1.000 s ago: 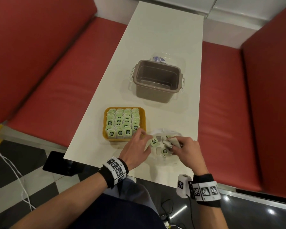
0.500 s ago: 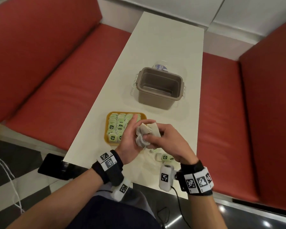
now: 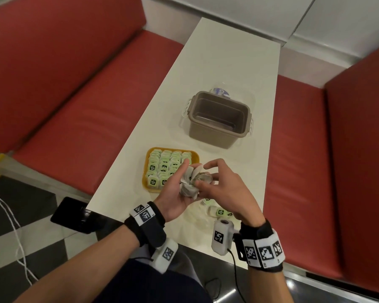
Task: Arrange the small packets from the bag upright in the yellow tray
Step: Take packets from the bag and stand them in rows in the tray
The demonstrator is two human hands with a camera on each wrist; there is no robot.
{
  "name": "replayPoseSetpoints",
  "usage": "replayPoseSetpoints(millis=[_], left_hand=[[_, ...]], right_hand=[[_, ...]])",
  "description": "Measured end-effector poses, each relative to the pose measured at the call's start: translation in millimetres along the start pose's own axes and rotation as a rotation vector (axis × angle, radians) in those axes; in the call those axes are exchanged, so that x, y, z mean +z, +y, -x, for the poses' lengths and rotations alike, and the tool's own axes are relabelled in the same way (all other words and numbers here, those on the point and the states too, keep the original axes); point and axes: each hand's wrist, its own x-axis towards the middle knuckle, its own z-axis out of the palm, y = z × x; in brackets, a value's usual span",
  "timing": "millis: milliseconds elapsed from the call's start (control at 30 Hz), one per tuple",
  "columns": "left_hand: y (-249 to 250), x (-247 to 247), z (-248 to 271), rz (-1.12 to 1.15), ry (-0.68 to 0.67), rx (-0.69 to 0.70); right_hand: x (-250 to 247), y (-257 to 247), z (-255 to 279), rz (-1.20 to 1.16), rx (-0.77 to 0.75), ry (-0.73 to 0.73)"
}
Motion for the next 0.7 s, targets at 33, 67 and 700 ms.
replayPoseSetpoints(millis=[33, 67, 700], left_hand=[[0, 0, -1, 0.000, 0.000, 0.001], [0, 0, -2, 0.011, -0.001, -0.004], [25, -32, 14, 0.063, 0.005, 0.064]], right_hand=[[-2, -1, 2, -0.004, -0.007, 0.005], [-5, -1, 5, -0.008, -0.011, 0.017], [10, -16, -23, 0.046, -0.317, 0.103]])
